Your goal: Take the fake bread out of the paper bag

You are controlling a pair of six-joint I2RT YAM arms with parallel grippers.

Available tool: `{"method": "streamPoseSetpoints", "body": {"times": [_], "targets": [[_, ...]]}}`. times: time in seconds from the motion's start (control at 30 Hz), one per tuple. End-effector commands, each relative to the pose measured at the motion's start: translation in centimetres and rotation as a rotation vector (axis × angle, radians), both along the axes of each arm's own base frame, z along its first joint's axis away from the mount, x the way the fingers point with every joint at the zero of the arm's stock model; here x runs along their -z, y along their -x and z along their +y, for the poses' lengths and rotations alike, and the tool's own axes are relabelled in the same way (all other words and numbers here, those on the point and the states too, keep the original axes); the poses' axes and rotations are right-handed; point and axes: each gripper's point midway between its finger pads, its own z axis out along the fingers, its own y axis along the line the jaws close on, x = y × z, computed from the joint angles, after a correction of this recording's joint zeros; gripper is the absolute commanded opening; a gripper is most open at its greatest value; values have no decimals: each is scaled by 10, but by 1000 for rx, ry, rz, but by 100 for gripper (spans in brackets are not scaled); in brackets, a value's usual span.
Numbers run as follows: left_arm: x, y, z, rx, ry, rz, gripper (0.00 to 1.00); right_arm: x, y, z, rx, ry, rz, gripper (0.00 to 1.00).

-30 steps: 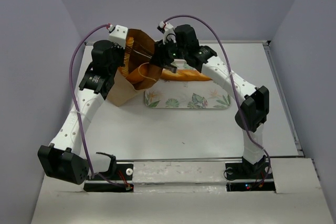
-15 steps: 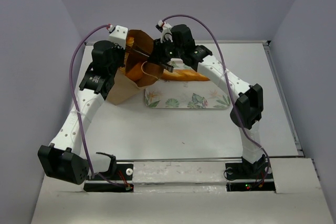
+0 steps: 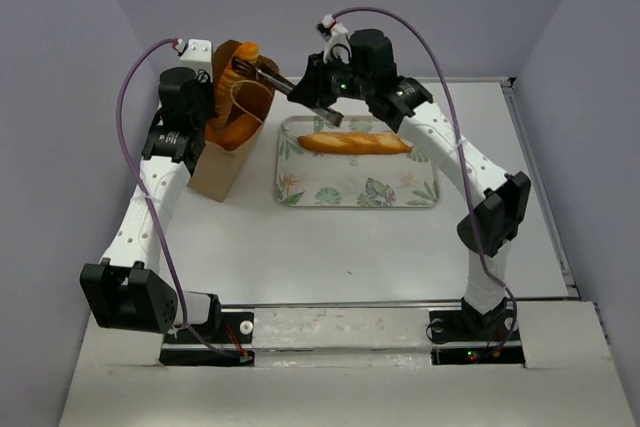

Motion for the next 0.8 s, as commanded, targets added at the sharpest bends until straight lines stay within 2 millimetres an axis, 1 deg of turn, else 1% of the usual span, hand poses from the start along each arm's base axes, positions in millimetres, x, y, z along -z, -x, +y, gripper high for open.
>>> {"method": "streamPoseSetpoints", "body": {"times": [0.0, 0.07, 0.1, 0.13, 0.17, 0.2, 0.23, 0.27, 0.3, 0.33, 0.37, 0.4, 0.43, 0.47, 0.5, 0.53, 0.57, 0.6, 0.63, 0.67, 0.7, 0.73, 0.77], "targets": [[-21, -4, 0, 4, 12, -55, 0, -134, 18, -52, 46, -204, -237, 1], [-23, -5, -1, 15, 2, -58, 0, -152, 19, -62, 52, -226, -268, 1], [-22, -6, 1, 12, -1, -58, 0, -161, 23, -64, 47, -239, -285, 1], [-24, -7, 0, 14, -7, -62, 0, -180, 26, -72, 48, -263, -323, 1], [-23, -7, 1, 13, -8, -60, 0, -190, 25, -79, 55, -274, -343, 1], [-23, -8, 3, 8, -10, -62, 0, -209, 28, -90, 63, -295, -381, 1], [-21, -8, 4, 5, -11, -59, 0, -210, 24, -96, 76, -296, -380, 1], [-20, -9, 6, -2, -8, -57, 0, -223, 29, -103, 73, -313, -403, 1], [-21, -10, 12, -16, -5, -58, 0, -229, 30, -110, 83, -316, -420, 1], [-22, -10, 14, -20, -3, -61, 0, -235, 29, -125, 112, -310, -436, 1], [-22, -10, 17, -26, -3, -61, 0, -241, 31, -134, 130, -308, -457, 1], [-21, -11, 20, -31, -5, -61, 0, -235, 28, -142, 150, -288, -455, 1], [-23, -11, 25, -42, -7, -68, 0, -242, 32, -161, 185, -282, -472, 1], [-24, -10, 28, -49, -9, -72, 0, -234, 29, -168, 204, -254, -471, 1], [-24, -11, 31, -54, -12, -75, 0, -232, 33, -172, 214, -227, -483, 1], [-24, -11, 37, -72, -18, -74, 0, -220, 31, -183, 252, -175, -463, 1], [-24, -11, 41, -80, -25, -77, 0, -221, 37, -192, 268, -116, -515, 1], [-25, -10, 43, -86, -25, -78, 0, -209, 33, -201, 297, -56, -503, 1], [-28, -10, 45, -92, -25, -90, 0, -207, 35, -208, 318, -11, -508, 1], [-29, -9, 47, -93, -33, -93, 0, -183, 34, -219, 341, 105, -479, 1], [-34, -9, 47, -94, -37, -110, 0, -172, 35, -224, 346, 151, -455, 1], [-37, -8, 47, -94, -38, -117, 0, -156, 37, -229, 348, 197, -417, 1], [-39, -8, 47, -94, -37, -123, 0, -150, 42, -232, 339, 226, -425, 1]]}}
